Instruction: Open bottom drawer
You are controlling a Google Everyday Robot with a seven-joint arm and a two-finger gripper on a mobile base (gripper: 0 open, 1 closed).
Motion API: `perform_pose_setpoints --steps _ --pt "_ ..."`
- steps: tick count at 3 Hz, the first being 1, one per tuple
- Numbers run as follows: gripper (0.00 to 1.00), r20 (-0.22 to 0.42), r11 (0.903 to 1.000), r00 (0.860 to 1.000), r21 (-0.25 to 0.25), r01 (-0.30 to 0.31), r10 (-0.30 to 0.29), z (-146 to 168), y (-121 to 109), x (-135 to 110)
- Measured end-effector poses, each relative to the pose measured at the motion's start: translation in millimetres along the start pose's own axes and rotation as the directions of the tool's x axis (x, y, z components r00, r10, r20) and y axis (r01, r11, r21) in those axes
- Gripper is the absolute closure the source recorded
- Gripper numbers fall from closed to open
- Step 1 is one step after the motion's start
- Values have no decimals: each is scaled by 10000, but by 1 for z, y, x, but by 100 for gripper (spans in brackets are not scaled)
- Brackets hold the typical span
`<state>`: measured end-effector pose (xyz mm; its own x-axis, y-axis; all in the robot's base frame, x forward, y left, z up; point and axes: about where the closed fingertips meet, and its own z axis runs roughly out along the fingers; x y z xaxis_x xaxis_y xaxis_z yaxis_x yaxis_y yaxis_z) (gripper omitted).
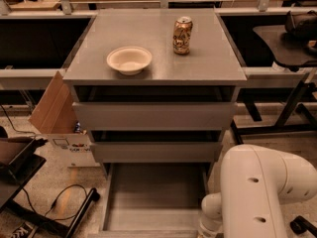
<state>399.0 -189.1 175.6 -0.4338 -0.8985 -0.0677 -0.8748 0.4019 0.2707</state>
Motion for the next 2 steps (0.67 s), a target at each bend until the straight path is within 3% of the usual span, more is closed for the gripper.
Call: perform_pose_setpoints --steps 1,2 --pt "59 -7 10000 10000 -22 0 0 1 1 0" --pt "28 -7 10000 10000 -23 0 0 1 1 0"
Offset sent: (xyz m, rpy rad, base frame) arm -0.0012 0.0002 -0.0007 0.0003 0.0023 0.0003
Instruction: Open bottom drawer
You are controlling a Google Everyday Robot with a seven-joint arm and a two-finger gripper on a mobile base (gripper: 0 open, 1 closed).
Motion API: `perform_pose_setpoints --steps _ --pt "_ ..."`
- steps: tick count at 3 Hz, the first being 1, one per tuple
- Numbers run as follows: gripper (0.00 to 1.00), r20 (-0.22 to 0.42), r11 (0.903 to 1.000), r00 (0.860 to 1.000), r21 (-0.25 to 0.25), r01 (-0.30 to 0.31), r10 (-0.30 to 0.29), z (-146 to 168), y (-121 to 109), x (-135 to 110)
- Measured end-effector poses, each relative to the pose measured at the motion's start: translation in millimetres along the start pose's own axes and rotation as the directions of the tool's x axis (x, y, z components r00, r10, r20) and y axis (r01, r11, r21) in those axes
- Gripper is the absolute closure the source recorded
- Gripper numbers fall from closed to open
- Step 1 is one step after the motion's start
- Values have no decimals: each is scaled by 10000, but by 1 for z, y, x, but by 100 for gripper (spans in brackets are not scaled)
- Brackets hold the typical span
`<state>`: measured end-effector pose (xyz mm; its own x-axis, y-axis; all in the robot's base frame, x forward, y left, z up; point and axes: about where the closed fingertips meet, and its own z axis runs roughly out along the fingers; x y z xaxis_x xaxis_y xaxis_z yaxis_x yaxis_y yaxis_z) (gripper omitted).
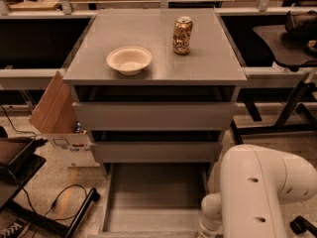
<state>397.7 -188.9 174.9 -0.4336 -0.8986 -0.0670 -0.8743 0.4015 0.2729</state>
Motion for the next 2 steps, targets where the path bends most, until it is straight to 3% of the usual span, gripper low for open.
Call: perform_pose_setpoints --steps 1,2 --pt "4 0 10000 10000 -1 0 0 0 0 0" --pt "0 -6 10000 10000 -17 0 0 1 0 0"
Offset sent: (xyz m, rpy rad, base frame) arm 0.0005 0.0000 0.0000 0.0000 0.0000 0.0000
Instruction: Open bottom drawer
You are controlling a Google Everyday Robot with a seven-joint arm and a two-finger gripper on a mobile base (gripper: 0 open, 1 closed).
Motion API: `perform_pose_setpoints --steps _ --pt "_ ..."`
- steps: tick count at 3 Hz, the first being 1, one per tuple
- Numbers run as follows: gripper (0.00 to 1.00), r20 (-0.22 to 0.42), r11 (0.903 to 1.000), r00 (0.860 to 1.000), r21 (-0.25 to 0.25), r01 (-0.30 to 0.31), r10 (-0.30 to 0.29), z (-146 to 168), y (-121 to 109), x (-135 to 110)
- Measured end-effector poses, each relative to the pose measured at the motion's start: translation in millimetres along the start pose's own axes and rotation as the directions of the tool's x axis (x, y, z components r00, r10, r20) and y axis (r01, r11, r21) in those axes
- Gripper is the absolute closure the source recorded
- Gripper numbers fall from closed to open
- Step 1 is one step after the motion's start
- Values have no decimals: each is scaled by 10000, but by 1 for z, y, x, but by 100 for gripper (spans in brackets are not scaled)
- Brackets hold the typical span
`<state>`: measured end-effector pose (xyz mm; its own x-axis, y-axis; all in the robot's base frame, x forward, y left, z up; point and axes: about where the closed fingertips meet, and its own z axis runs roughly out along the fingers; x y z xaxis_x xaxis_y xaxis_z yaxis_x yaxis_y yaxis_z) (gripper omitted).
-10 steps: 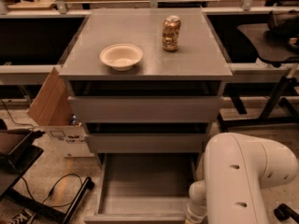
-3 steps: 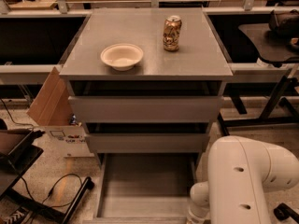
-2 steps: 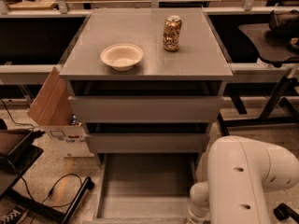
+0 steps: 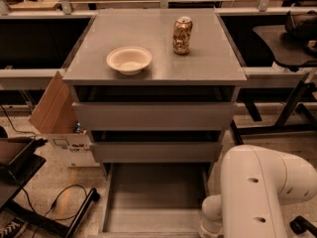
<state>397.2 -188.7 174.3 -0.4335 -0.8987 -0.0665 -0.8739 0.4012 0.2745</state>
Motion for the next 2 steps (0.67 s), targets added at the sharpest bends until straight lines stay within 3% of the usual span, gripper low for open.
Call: perform_pose_setpoints --steps 1,2 --pt "0 -8 10000 10000 -12 22 -22 0 0 0" --pt "0 -143 9991 9991 174 394 -391 -22 5 -7"
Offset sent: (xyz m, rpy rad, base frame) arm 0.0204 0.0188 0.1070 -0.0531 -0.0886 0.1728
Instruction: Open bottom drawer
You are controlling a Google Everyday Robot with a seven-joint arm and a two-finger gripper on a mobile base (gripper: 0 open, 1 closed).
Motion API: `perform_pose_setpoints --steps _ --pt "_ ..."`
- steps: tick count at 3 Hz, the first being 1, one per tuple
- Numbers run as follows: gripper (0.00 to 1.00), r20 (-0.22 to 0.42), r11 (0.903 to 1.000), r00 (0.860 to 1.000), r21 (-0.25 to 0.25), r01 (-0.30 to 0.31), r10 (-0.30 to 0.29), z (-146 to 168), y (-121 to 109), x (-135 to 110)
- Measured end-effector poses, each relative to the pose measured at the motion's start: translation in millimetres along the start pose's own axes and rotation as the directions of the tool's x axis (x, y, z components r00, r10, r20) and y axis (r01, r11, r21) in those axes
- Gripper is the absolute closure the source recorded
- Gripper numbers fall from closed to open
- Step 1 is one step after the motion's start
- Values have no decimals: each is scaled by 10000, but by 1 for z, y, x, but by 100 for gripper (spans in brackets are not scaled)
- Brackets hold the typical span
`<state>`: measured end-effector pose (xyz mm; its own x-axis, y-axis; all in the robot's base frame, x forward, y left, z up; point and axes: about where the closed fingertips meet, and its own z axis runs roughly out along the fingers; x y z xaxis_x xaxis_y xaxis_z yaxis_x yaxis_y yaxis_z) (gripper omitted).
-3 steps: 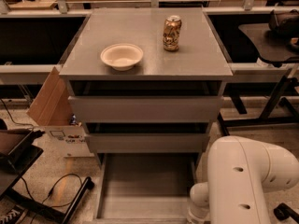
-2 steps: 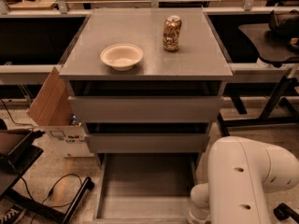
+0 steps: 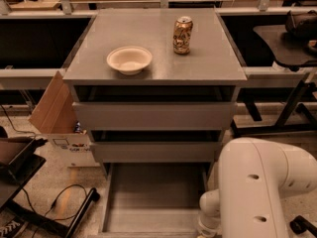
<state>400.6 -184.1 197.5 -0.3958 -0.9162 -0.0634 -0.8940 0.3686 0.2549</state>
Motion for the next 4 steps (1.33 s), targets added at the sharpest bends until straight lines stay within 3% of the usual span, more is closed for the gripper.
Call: perform_pose_setpoints --steps 1,3,4 --pt "0 -457 9946 9947 440 941 -921 -60 19 -13" --pt "0 -917 9617 9597 444 2704 -2656 -168 86 -10" --pt "0 -677 9579 9627 1034 2677 -2618 -225 109 5"
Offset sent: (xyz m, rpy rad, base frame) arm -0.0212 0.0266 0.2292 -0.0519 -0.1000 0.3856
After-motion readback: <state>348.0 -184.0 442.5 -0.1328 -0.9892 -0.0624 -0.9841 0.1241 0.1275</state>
